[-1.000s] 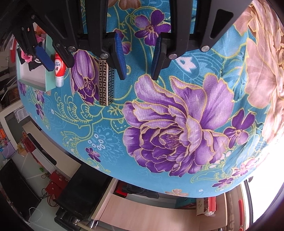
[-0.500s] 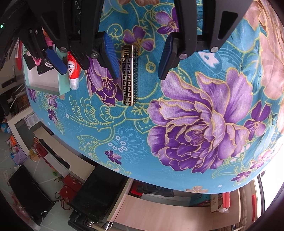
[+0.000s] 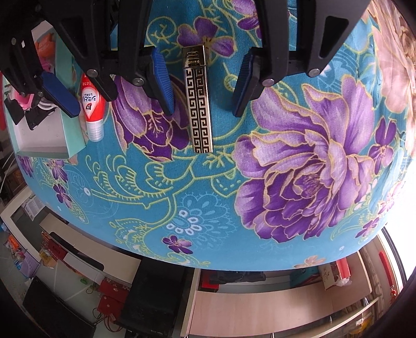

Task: Organize rigid objects
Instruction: 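Lift the gold box with the left gripper while the right gripper grasps the red-capped bottle, then carry the gold box in the left gripper while the right gripper carries the bottle over the tray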

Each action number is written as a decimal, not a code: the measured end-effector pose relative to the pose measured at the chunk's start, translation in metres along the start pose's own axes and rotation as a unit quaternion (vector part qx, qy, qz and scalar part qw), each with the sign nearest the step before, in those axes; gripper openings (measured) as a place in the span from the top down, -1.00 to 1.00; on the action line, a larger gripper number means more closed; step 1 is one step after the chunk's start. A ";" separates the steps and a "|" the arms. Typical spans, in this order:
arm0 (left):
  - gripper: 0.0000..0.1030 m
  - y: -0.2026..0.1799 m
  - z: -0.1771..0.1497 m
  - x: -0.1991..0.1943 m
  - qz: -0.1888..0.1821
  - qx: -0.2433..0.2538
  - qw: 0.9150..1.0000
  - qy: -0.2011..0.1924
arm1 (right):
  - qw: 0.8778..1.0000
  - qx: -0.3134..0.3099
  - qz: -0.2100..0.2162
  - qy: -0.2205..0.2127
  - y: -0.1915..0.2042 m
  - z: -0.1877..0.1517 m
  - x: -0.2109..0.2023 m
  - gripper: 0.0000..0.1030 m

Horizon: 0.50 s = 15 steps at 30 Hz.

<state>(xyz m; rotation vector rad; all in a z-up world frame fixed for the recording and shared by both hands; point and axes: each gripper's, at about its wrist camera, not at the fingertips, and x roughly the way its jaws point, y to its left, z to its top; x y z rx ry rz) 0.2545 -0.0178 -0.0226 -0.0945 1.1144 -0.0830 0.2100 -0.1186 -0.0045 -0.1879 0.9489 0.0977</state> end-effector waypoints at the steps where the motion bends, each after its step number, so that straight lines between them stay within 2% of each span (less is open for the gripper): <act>1: 0.04 -0.001 0.000 0.000 0.004 0.004 1.000 0.000 | 1.000 -0.001 -0.003 -0.001 0.000 0.000 0.000 0.13; 6: 0.27 -0.001 0.000 0.001 0.023 0.019 1.000 -0.003 | 0.999 -0.015 -0.040 0.003 0.002 -0.001 0.006 0.14; 10: 0.30 -0.002 -0.001 0.001 0.028 0.025 0.999 -0.005 | 0.998 -0.030 -0.049 0.007 0.007 -0.002 0.010 0.14; 13: 0.29 -0.002 -0.001 0.001 0.026 0.025 0.999 -0.006 | 0.999 -0.036 -0.030 0.007 0.011 -0.003 0.007 0.21; 15: 0.38 -0.001 -0.001 0.001 0.025 0.022 0.999 -0.008 | 0.999 -0.029 -0.018 0.013 0.010 -0.003 0.008 0.38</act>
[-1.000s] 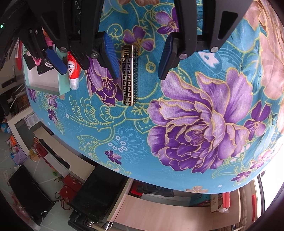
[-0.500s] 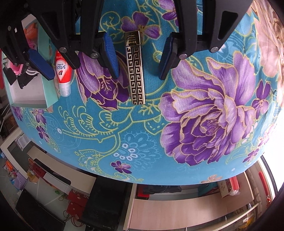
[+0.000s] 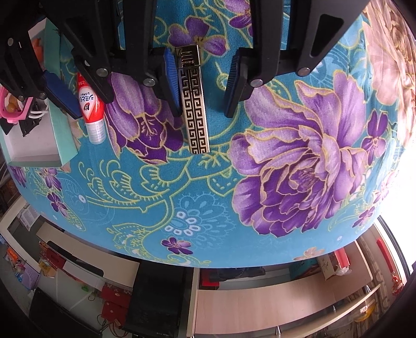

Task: Organize rigid objects
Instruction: 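Carry the gold box in the left gripper while the right gripper carries the bottle over the tray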

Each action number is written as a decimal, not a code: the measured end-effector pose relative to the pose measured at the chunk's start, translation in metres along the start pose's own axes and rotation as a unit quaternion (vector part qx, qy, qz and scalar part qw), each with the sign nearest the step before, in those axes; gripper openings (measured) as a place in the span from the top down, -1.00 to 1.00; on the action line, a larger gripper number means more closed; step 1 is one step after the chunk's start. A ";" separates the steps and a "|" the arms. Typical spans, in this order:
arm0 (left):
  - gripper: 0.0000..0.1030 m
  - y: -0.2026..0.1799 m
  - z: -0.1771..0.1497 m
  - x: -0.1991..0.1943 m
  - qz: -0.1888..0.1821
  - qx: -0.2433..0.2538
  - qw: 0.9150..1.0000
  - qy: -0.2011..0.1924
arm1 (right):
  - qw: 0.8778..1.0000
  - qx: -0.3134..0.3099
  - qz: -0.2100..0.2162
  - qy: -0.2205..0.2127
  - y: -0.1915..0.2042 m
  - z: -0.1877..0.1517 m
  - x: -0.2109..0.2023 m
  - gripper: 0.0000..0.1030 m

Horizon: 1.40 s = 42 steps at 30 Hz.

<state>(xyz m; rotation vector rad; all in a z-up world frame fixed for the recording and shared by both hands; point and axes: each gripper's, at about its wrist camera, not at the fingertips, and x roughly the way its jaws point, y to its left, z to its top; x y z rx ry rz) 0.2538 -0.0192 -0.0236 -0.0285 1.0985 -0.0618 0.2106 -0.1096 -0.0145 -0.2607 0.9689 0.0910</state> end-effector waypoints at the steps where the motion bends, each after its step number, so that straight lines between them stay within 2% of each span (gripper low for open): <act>1: 0.43 0.001 0.000 0.000 -0.001 -0.002 1.000 -0.001 | 1.000 0.004 0.003 0.000 -0.001 -0.001 0.001 0.38; 3: 0.60 0.002 0.000 0.000 0.000 -0.002 1.000 -0.003 | 1.000 0.014 0.012 0.001 -0.005 0.000 0.000 0.39; 5: 0.66 0.002 0.000 0.000 0.001 0.000 1.000 -0.005 | 1.000 0.022 0.019 0.001 -0.007 0.000 -0.002 0.39; 11: 0.67 0.009 0.000 -0.011 -0.018 -0.018 0.999 -0.019 | 0.999 0.037 0.029 -0.012 -0.013 0.002 -0.012 0.40; 18: 0.67 0.019 0.002 -0.054 -0.031 -0.033 0.997 -0.066 | 0.996 0.067 0.030 -0.053 -0.032 0.005 -0.044 0.40; 22: 0.68 0.015 0.000 -0.070 -0.046 -0.028 0.996 -0.076 | 0.994 0.084 0.028 -0.071 -0.046 0.004 -0.063 0.40; 31: 0.68 -0.028 -0.014 -0.092 -0.105 0.019 0.991 -0.080 | 0.989 0.134 0.007 -0.068 -0.090 -0.023 -0.086 0.40; 42: 0.68 -0.113 -0.055 -0.110 -0.183 0.116 0.975 -0.054 | 0.982 0.186 -0.031 -0.028 -0.144 -0.093 -0.106 0.39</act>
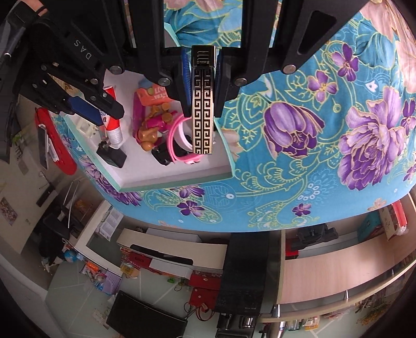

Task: Organize rigid objects
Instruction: 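Carry the gold box in the left gripper while the right gripper carries the bottle over the tray, then lower and release the gold box with the left gripper while the right gripper releases the bottle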

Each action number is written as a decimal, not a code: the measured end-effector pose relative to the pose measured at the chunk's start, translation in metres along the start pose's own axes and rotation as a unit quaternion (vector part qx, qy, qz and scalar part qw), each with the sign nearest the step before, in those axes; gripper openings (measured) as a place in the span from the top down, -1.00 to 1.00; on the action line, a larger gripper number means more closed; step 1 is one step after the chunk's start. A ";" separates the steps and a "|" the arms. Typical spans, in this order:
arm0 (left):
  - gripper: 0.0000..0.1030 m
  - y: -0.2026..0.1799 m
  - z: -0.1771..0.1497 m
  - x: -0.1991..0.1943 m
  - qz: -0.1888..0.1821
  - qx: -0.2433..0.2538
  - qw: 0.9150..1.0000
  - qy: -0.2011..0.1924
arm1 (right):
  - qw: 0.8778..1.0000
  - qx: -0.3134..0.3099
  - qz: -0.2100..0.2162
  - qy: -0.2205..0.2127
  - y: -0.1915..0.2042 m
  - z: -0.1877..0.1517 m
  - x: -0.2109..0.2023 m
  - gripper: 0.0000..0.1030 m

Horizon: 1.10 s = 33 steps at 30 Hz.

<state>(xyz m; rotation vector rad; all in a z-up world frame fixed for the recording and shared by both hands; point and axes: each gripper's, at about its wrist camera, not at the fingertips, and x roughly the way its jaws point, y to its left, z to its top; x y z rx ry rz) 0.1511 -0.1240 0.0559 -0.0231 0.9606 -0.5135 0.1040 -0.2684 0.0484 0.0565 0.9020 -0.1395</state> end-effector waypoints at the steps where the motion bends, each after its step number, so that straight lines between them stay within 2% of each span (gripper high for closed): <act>1: 0.68 -0.008 -0.002 0.001 -0.005 0.008 1.000 0.003 | 1.000 0.004 -0.001 0.005 -0.005 -0.004 0.000 0.39; 7: 0.67 -0.044 -0.013 0.016 -0.018 0.047 0.998 0.030 | 1.000 0.015 -0.001 0.023 -0.022 -0.016 0.007 0.39; 17: 0.67 -0.050 -0.020 0.039 -0.017 0.053 0.996 0.066 | 0.999 0.023 0.003 0.033 -0.031 -0.024 0.011 0.40; 22: 0.66 -0.046 -0.023 0.038 -0.010 0.043 0.997 0.070 | 0.999 0.022 0.003 0.038 -0.032 -0.027 0.014 0.40; 28: 0.62 -0.040 -0.025 0.022 -0.011 0.028 0.998 0.050 | 0.999 0.018 0.001 0.045 -0.032 -0.030 0.015 0.32; 29: 0.50 -0.039 -0.027 0.018 -0.008 0.028 0.998 0.048 | 0.999 0.018 0.002 0.046 -0.032 -0.031 0.015 0.20; 30: 0.22 -0.037 -0.029 0.014 -0.002 0.027 0.999 0.045 | 0.999 0.019 0.003 0.046 -0.032 -0.032 0.015 0.08; 31: 0.03 -0.035 -0.032 0.011 0.006 0.025 0.999 0.042 | 0.999 0.018 0.003 0.047 -0.032 -0.032 0.014 0.07; 32: -0.31 -0.032 -0.035 0.007 0.015 0.022 0.999 0.038 | 0.999 0.016 0.003 0.046 -0.031 -0.033 0.013 0.07; 33: -0.40 -0.029 -0.037 0.003 0.023 0.017 0.999 0.033 | 0.999 0.015 0.003 0.044 -0.030 -0.034 0.012 0.04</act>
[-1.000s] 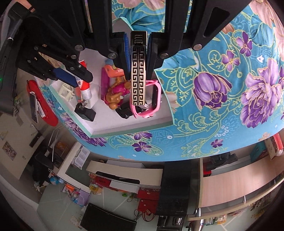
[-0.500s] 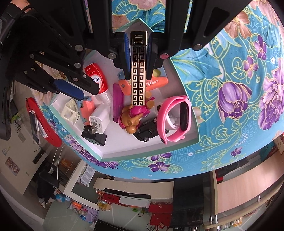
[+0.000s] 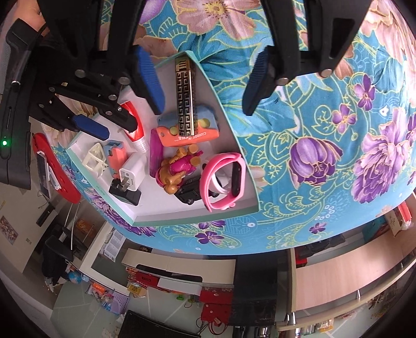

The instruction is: Organize rigid objects

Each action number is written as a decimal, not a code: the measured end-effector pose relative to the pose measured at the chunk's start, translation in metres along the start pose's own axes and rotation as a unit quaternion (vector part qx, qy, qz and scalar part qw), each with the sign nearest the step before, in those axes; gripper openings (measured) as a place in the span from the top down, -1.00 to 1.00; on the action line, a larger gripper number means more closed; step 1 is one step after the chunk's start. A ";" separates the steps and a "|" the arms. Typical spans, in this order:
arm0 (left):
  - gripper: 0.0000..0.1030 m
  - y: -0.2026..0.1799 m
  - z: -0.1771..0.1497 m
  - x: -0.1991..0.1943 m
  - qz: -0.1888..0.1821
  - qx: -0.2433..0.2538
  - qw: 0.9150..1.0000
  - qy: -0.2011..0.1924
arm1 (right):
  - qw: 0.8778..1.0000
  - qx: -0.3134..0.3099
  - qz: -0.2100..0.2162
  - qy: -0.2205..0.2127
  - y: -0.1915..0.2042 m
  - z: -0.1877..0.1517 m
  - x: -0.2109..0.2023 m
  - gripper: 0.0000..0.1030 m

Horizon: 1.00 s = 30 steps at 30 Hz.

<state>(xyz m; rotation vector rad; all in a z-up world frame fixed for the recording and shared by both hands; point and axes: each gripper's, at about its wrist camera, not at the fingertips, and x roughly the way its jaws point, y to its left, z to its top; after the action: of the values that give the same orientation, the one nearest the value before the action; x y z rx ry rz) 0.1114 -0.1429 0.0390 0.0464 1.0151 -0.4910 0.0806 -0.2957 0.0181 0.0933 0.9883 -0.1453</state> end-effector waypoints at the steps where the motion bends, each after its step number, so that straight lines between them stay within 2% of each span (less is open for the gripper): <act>1: -0.40 0.004 -0.003 -0.003 0.006 -0.006 1.000 -0.004 | 1.000 -0.001 0.000 -0.001 0.001 -0.001 -0.001 0.01; 2: -0.42 0.008 -0.005 -0.007 0.010 -0.013 1.000 -0.007 | 1.000 -0.002 0.000 -0.002 0.002 -0.002 -0.002 -0.08; 4: -0.60 0.019 -0.011 -0.014 0.021 -0.030 0.999 -0.016 | 1.000 -0.002 -0.001 -0.010 0.003 -0.003 -0.006 -0.22; 6: -0.89 0.028 -0.018 -0.021 0.035 -0.042 0.998 -0.025 | 1.000 0.001 -0.001 -0.018 0.004 -0.005 -0.010 -0.41; 7: -0.95 0.032 -0.022 -0.025 0.044 -0.048 0.997 -0.030 | 1.000 0.000 0.001 -0.023 0.005 -0.006 -0.012 -0.44; 8: -1.00 0.036 -0.026 -0.028 0.051 -0.053 0.997 -0.035 | 1.000 -0.003 0.002 -0.027 0.006 -0.006 -0.014 -0.56; 12: -1.00 0.054 -0.043 -0.038 0.069 -0.082 0.993 -0.041 | 0.999 -0.020 -0.007 -0.040 0.014 -0.010 -0.025 -0.81; 16: -1.00 0.070 -0.059 -0.048 0.081 -0.118 0.989 -0.038 | 0.999 -0.024 -0.002 -0.039 0.020 -0.016 -0.035 -0.82; 18: -1.00 0.076 -0.067 -0.052 0.093 -0.131 0.986 -0.037 | 0.999 -0.031 -0.002 -0.039 0.025 -0.020 -0.041 -1.00; 30: -1.00 0.083 -0.102 -0.072 0.126 -0.149 0.980 -0.035 | 0.999 -0.040 0.004 -0.024 0.052 -0.050 -0.063 -1.00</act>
<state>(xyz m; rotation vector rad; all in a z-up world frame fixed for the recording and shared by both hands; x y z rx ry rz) 0.0326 -0.0149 0.0281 -0.1088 0.9878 -0.1065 0.0135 -0.2325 0.0436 0.0212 0.9441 -0.0998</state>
